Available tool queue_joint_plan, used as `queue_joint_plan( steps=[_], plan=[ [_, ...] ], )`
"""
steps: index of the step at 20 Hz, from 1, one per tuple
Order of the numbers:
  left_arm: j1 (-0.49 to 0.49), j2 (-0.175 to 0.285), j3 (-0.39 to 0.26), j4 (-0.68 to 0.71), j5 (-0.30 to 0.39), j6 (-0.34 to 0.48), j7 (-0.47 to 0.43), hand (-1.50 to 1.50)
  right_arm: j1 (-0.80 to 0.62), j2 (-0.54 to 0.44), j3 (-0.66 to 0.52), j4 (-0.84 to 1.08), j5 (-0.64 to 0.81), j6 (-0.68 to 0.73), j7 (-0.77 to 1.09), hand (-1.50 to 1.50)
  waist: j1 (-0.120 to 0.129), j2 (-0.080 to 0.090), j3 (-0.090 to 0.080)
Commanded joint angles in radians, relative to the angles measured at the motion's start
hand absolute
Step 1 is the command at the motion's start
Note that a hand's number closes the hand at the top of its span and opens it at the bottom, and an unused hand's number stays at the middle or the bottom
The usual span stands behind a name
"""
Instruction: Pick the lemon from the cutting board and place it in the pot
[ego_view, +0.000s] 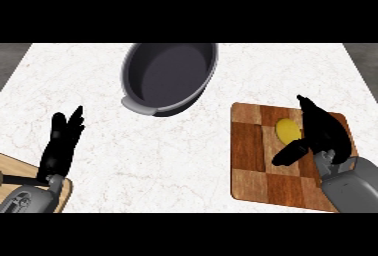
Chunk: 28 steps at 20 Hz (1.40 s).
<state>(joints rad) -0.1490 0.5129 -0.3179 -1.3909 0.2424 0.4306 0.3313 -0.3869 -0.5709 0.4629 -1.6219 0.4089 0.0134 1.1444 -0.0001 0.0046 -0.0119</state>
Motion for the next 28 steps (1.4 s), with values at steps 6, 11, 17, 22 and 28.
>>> queue_joint_plan(
  steps=[6, 11, 17, 22, 28],
  plan=[
    [0.031, 0.094, 0.042, -0.046, -0.054, -0.004, 0.027, 0.00, -0.024, 0.102, -0.019, 0.158, 0.107, -0.021, 0.027, -1.50, 0.017, -0.005, 0.012],
    [-0.004, 0.076, 0.057, -0.009, -0.058, -0.016, 0.038, 0.00, -0.046, 0.082, -0.089, 0.188, 0.098, 0.051, 0.025, -1.50, 0.007, -0.004, 0.012],
    [0.009, 0.101, 0.086, -0.057, -0.049, -0.031, 0.066, 0.00, -0.025, 0.146, -0.095, 0.253, 0.111, 0.050, 0.008, -1.50, 0.014, -0.005, 0.012],
    [-0.002, 0.086, 0.110, 0.016, -0.056, -0.057, 0.024, 0.00, -0.006, 0.153, -0.131, 0.291, 0.118, 0.053, -0.057, -1.50, 0.003, -0.004, 0.012],
    [0.049, 0.072, 0.097, -0.033, -0.087, -0.045, 0.035, 0.00, 0.005, 0.195, -0.154, 0.292, 0.141, 0.041, -0.072, -1.50, 0.004, -0.006, 0.012]
  ],
)
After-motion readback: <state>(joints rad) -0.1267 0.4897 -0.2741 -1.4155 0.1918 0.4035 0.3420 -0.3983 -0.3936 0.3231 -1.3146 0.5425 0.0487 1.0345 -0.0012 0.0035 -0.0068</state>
